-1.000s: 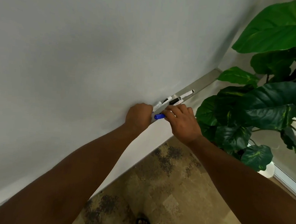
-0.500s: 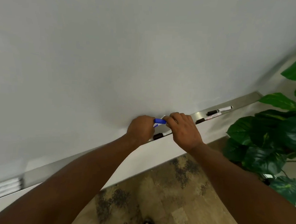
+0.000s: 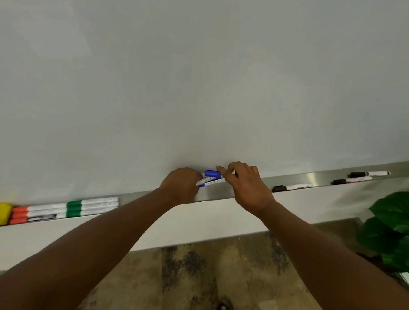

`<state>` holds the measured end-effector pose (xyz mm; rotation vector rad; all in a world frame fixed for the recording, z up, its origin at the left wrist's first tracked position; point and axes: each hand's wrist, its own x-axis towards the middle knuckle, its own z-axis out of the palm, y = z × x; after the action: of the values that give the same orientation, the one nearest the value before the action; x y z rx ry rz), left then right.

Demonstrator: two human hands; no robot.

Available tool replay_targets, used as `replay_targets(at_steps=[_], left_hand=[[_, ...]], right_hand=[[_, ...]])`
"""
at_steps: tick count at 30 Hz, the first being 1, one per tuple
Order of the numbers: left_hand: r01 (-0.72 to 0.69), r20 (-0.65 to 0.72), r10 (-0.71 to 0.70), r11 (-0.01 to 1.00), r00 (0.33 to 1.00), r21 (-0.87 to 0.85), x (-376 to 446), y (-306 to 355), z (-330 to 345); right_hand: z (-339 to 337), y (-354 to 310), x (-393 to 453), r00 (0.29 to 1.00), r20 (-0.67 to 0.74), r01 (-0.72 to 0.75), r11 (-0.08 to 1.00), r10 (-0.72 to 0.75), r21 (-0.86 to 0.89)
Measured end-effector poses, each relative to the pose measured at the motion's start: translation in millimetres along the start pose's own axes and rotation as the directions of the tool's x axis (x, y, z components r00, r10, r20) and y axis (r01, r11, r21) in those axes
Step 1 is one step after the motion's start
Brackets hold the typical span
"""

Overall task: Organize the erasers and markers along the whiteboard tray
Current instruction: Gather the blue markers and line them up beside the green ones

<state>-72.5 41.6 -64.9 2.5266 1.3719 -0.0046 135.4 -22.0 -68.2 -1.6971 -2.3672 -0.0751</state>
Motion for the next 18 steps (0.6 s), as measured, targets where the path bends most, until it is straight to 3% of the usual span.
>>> replay_targets(at_steps=[8,18], left_hand=[[0.153,0.137,-0.164,0.985,0.977,0.085,-70,-95,-2],[0.172,0.1,-0.18,0.982,0.979,0.078,-100,-133,7]], right_hand=[[28,-70,36,0.984,0.075,0.156,0.987,-0.159,0.042],[49,-114,59,0.973,0.116,0.194,0.979,-0.2,0.06]])
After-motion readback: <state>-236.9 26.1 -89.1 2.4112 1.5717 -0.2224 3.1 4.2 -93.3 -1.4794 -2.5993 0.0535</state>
